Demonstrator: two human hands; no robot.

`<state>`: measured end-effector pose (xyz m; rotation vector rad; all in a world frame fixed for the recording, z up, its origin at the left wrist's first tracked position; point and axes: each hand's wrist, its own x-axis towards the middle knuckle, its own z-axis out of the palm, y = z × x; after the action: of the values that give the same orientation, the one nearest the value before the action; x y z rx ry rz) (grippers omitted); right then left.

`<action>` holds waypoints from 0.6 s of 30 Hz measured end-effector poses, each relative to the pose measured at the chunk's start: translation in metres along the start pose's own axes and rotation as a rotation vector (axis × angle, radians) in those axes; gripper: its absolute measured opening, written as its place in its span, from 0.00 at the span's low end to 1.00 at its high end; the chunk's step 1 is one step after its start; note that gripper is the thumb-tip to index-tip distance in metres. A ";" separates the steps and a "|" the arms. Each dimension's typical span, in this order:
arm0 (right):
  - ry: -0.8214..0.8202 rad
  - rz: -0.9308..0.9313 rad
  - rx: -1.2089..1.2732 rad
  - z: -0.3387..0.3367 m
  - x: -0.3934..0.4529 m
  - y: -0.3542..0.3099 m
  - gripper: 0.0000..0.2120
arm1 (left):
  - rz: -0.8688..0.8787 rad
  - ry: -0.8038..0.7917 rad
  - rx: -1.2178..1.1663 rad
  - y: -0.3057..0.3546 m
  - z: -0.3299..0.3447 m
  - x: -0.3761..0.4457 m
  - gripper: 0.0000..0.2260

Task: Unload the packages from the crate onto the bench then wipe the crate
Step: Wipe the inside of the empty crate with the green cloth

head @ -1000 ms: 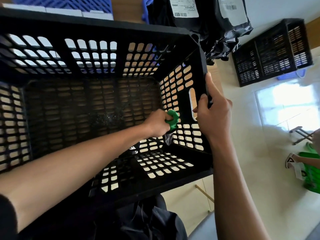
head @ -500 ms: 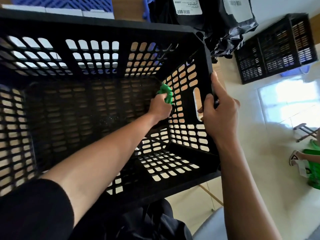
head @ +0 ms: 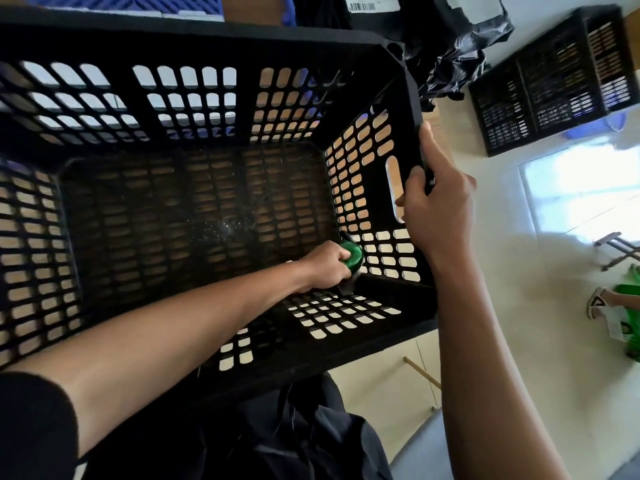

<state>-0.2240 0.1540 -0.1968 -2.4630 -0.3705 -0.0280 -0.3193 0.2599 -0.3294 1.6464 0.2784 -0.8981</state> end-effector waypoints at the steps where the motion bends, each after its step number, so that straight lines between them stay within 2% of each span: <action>1: 0.003 0.002 0.008 0.000 -0.001 0.001 0.28 | -0.009 -0.001 -0.005 -0.001 -0.005 0.001 0.12; 4: 0.006 0.004 0.019 0.002 -0.001 0.003 0.28 | -0.057 0.090 -0.019 -0.004 -0.024 0.004 0.21; 7: 0.017 -0.008 0.009 0.002 0.000 0.005 0.28 | -0.053 0.250 -0.242 0.006 -0.037 0.003 0.33; 9: 0.022 -0.018 0.002 0.003 0.000 0.006 0.28 | -0.045 0.273 -0.395 0.020 -0.038 0.002 0.30; 13: 0.028 -0.022 0.011 0.003 0.001 0.008 0.28 | -0.049 0.261 -0.615 0.042 -0.027 -0.007 0.18; 18: 0.025 -0.015 0.011 0.003 0.001 0.007 0.28 | -0.006 0.257 -0.707 0.054 -0.032 -0.019 0.22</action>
<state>-0.2210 0.1503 -0.2030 -2.4467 -0.3766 -0.0632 -0.2864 0.2785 -0.2758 1.0899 0.6919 -0.4984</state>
